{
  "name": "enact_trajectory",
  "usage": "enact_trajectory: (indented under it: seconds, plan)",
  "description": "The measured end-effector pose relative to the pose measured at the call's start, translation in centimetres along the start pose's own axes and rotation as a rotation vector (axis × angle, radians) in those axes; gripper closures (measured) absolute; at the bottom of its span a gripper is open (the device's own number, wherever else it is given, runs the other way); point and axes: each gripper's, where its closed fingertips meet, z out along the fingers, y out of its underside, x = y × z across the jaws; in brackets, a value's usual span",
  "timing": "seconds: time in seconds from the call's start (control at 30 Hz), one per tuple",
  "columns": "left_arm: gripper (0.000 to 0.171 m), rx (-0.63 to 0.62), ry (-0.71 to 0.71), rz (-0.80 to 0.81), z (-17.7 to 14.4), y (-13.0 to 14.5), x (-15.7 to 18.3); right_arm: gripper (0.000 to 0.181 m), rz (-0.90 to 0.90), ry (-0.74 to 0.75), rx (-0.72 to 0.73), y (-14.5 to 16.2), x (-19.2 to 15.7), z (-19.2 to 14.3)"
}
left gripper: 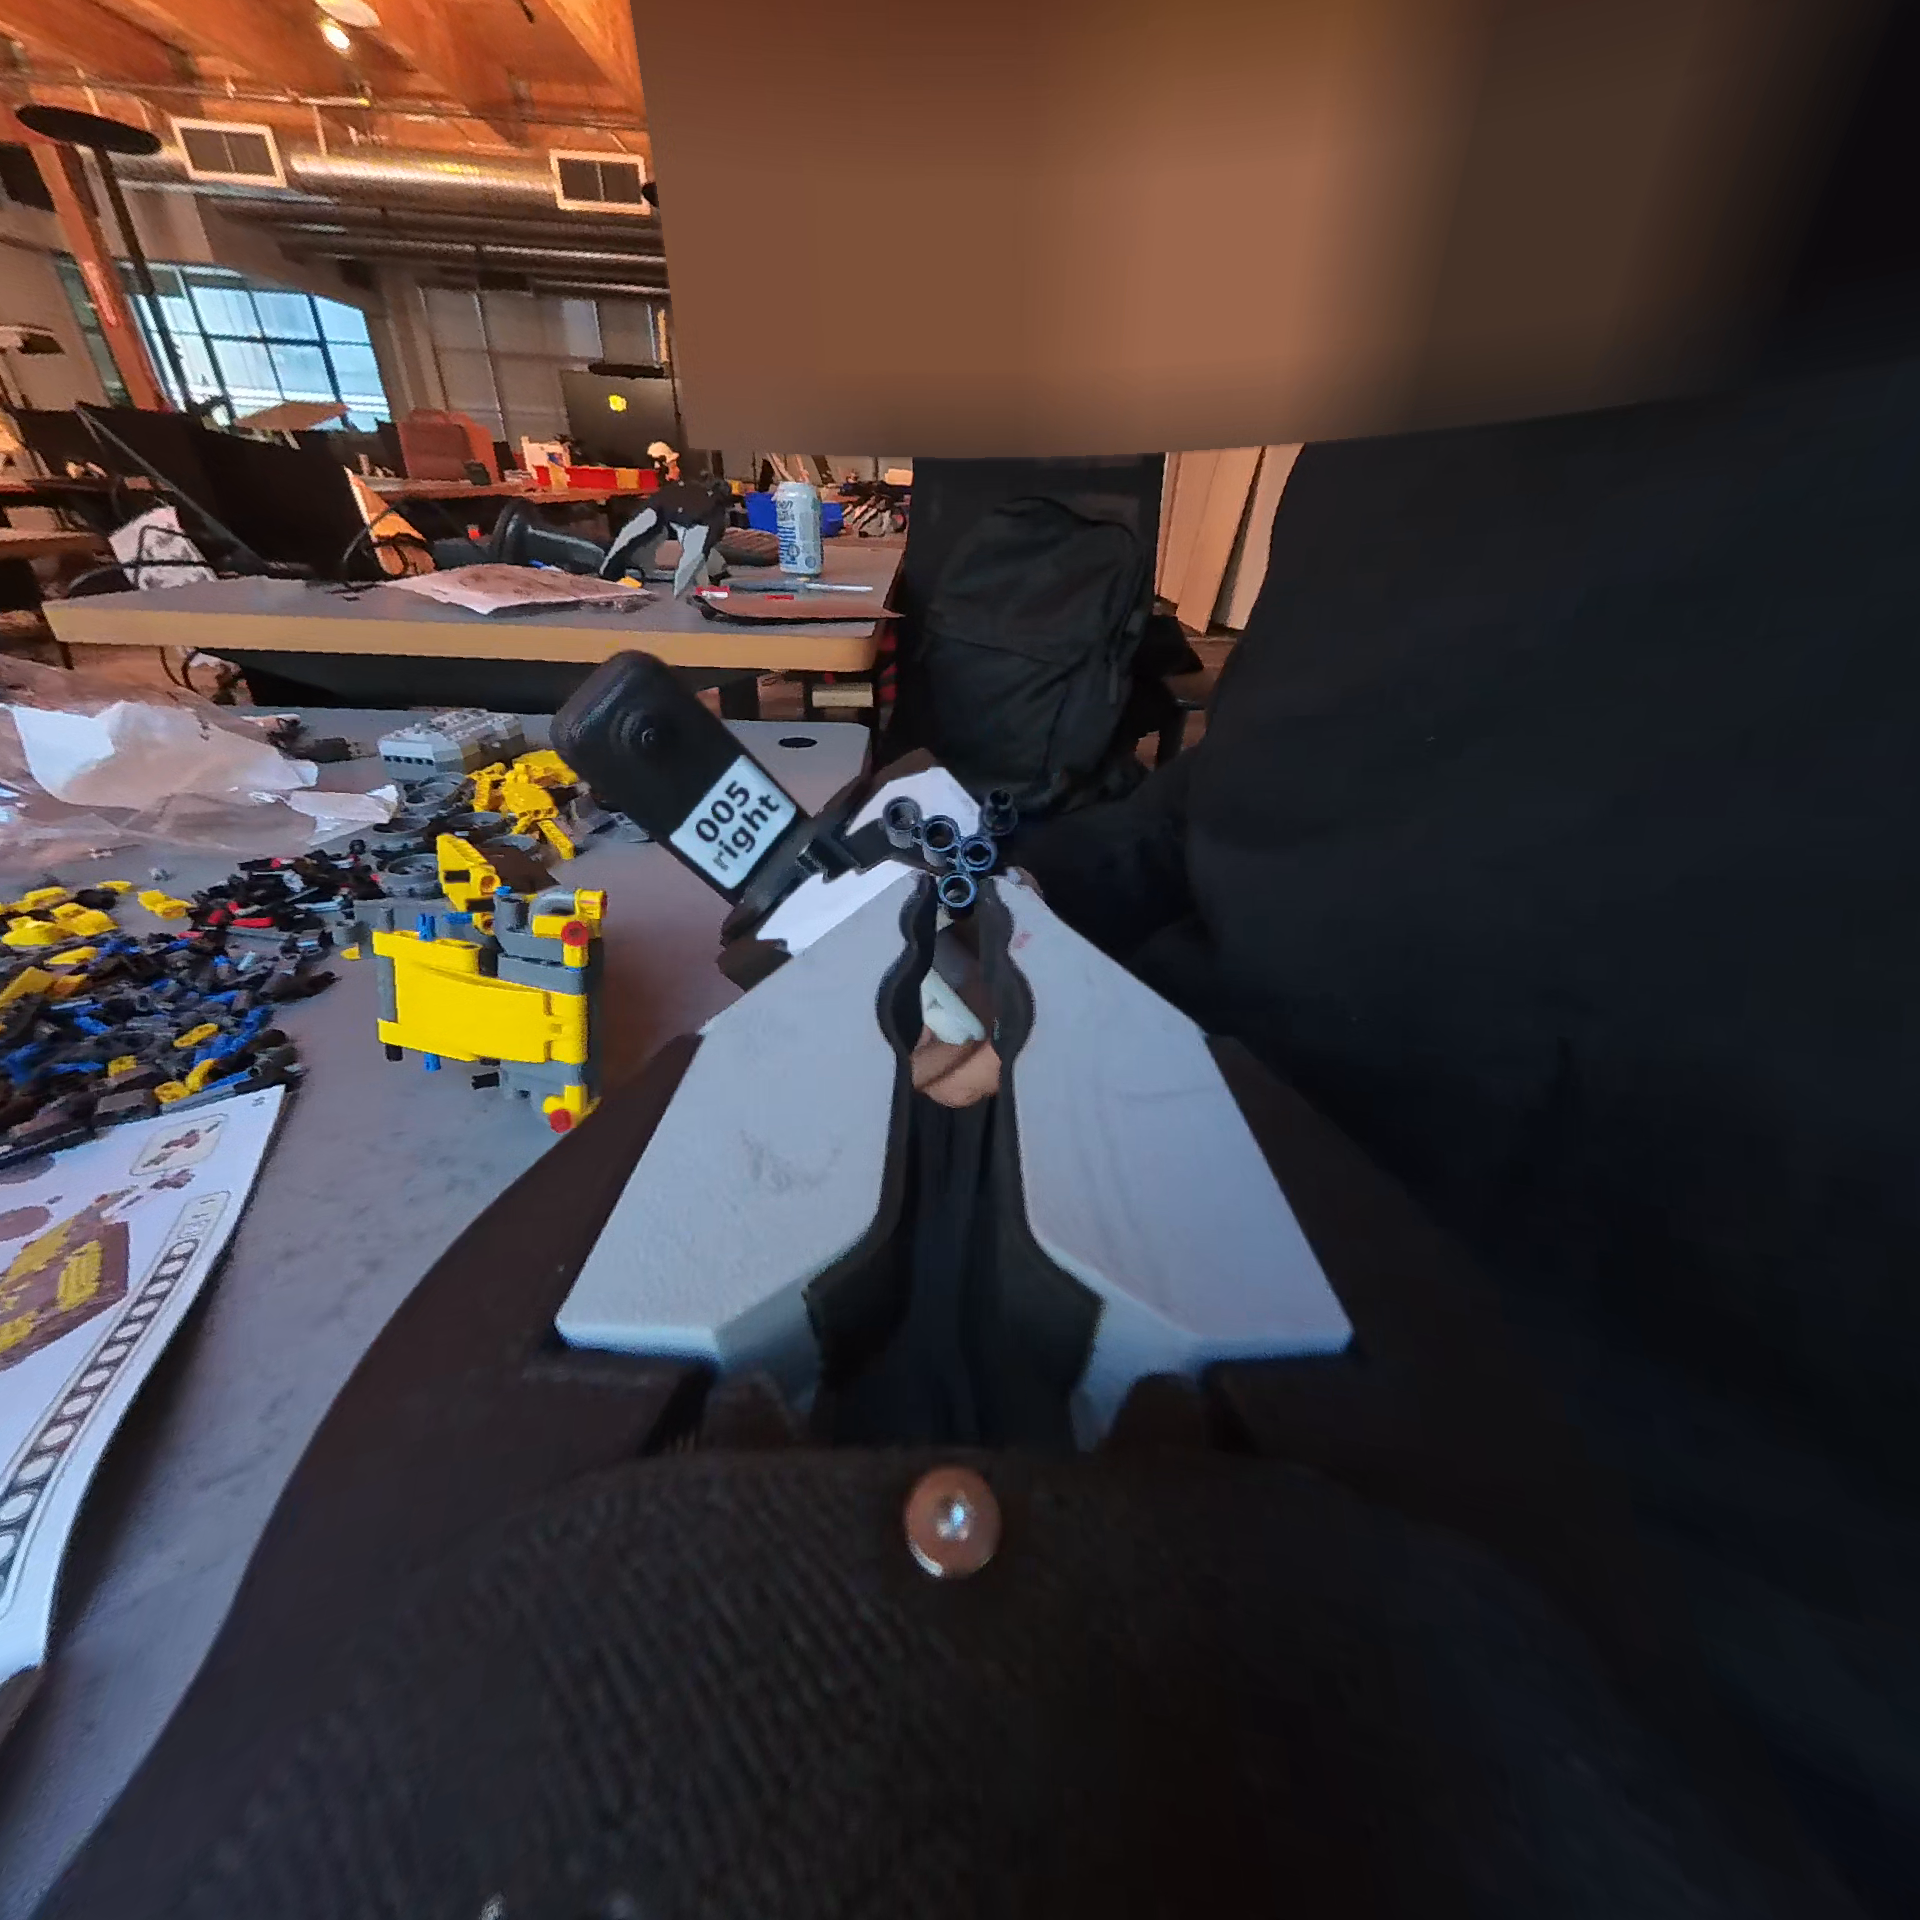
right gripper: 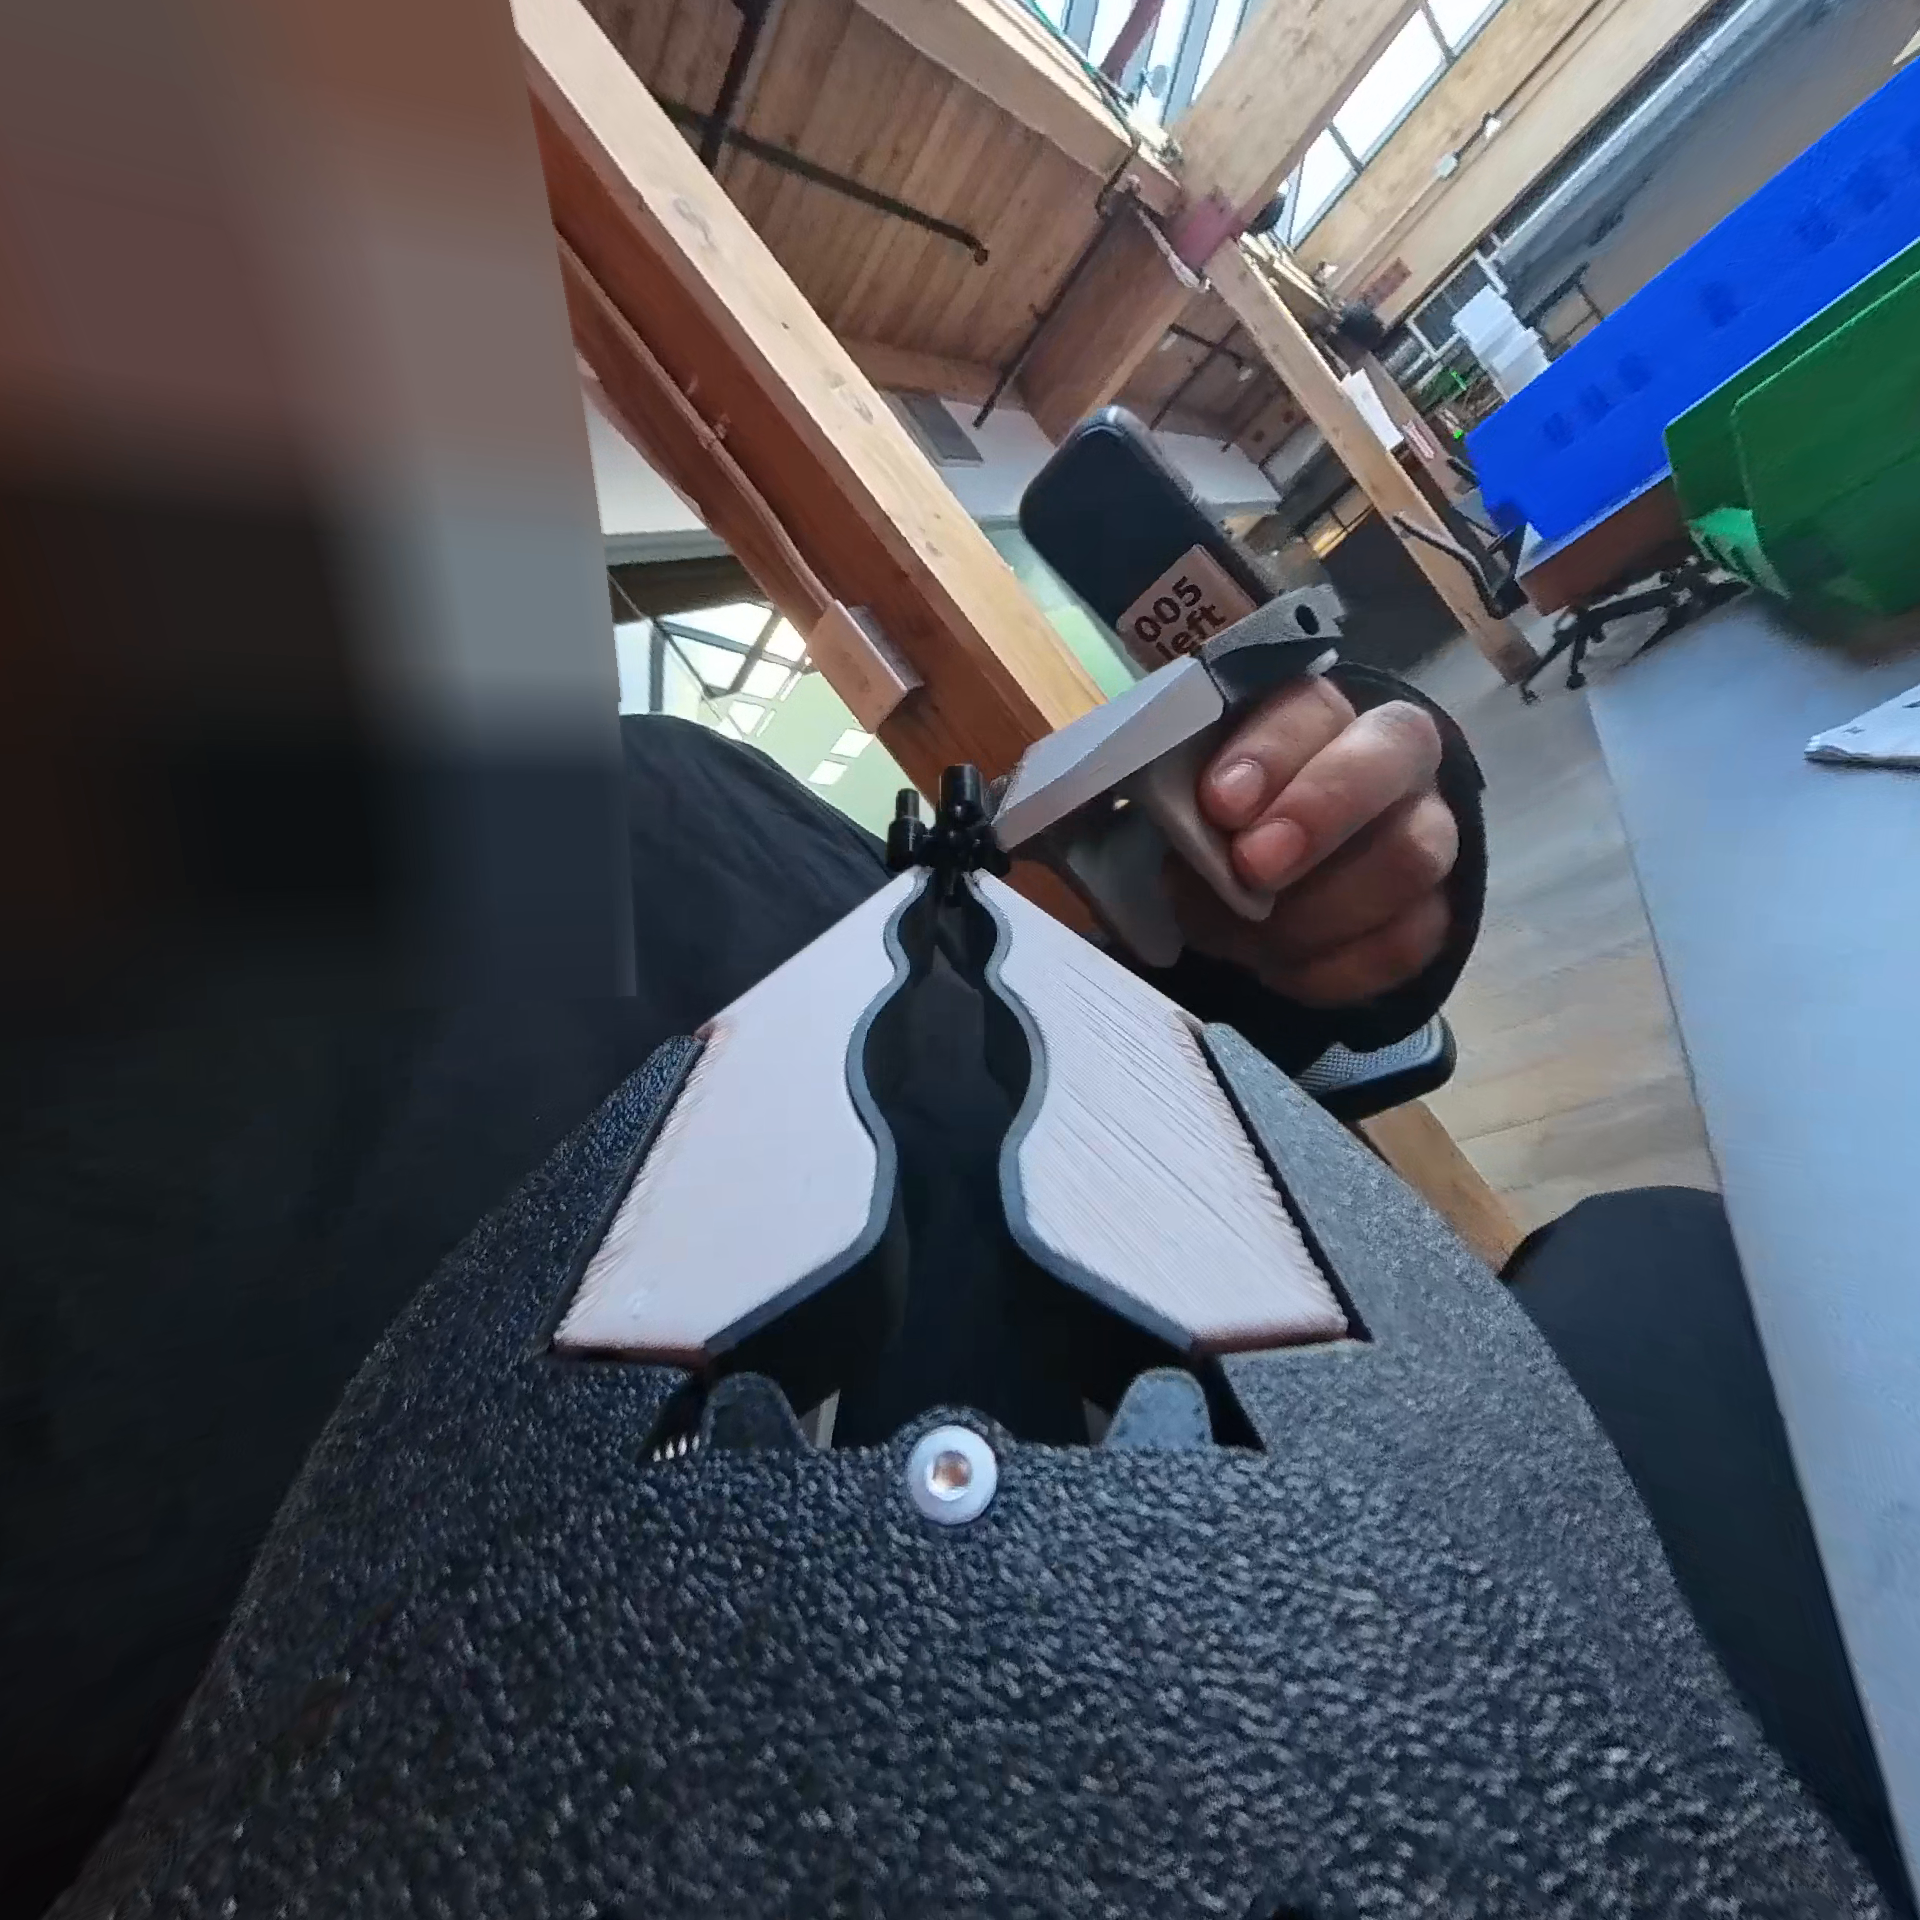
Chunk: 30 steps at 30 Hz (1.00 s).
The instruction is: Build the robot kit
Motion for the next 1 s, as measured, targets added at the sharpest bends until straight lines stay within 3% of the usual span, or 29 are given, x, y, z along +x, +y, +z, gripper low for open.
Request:
enact_trajectory:
  seconds: [0.1,0.23,0.37,0.5,0.7,1.0]
  plan:
    - [0.167,-0.05,-0.095,-0.004,0.1,0.3,-1.5,0.176,-0.034,0.105,0.035,-1.1,1.2,-0.9]
    - [0.167,-0.205,-0.31,0.011,0.2,0.5,-4.2,0.162,-0.268,0.433,-0.04,-2.0,2.9,-2.4]
    - [0.168,-0.528,-0.597,0.228,0.7,2.0,-7.7,0.158,-0.661,0.89,-0.086,-4.7,3.5,-5.5]
    - [0.167,-0.648,-0.65,0.401,4.0,2.1,-8.3,0.16,-0.863,1.139,-0.081,-6.4,2.7,-8.1]
    - [0.167,-0.642,-0.673,0.474,6.9,0.9,-9.1,0.167,-1.071,1.287,-0.129,-6.8,-0.1,-10.2]
    - [0.168,-0.634,-0.607,0.548,10.6,0.2,-7.7,0.174,-1.161,1.401,-0.143,-6.6,-2.2,-12.3]
